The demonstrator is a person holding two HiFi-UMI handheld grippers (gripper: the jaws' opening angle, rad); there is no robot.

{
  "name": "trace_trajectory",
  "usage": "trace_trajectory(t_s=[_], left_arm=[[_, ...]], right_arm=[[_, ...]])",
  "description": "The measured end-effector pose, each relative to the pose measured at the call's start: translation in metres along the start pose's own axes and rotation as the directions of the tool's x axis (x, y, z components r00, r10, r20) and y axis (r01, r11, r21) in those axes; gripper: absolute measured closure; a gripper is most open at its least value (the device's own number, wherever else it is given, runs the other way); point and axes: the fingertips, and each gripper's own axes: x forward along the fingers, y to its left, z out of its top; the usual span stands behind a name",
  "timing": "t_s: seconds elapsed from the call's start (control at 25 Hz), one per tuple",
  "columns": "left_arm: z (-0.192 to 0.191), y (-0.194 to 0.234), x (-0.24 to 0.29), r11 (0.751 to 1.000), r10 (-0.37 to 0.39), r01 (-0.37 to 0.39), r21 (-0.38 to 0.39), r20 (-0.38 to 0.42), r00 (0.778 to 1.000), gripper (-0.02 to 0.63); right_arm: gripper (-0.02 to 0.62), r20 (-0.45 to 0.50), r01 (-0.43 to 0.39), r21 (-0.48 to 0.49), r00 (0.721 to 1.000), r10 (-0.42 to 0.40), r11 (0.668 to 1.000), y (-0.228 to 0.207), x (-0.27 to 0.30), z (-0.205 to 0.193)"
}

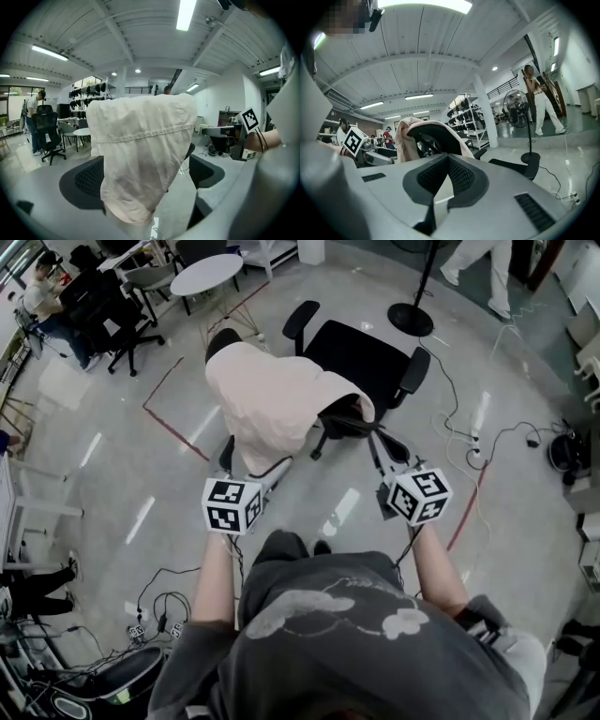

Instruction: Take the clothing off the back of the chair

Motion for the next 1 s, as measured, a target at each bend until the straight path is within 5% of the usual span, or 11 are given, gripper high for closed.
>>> trace_trajectory(t_s=[0.24, 0.68, 0.72, 0.88, 1.0], left_arm=[[0.0, 0.023, 0.02, 0.997, 0.069, -0.069, -0.018, -0.006, 0.998, 0.026], [0.012, 0.039, 0.065, 1.0, 0.028, -0.028, 0.006, 0.009, 1.0, 0.031], [0.013, 0.039, 0.066, 1.0, 0.023, -0.023, 0.005, 0.006, 1.0, 0.045], [0.018, 0.05, 0.069, 0.998, 0.051, -0.051, -0.046, 0.005, 0.999, 0.294], [0.017, 0.049, 0.068, 0.998, 0.019, -0.021, -0.055, -0.029, 0.999, 0.386]], right_arm=[[0.603, -0.007, 0.011, 0.01, 1.0, -0.01, 1.0, -0.009, 0.007, -0.007], [0.603, -0.013, 0.086, 0.006, 0.996, -0.086, 0.996, -0.034, 0.007, -0.001], [0.603, -0.014, 0.091, 0.01, 0.996, -0.091, 0.996, -0.035, 0.008, -0.002], [0.603, -0.012, 0.102, 0.012, 0.995, -0.102, 0.995, -0.041, 0.013, 0.0], [0.603, -0.005, 0.102, 0.009, 0.995, -0.102, 0.995, -0.043, 0.019, 0.003]])
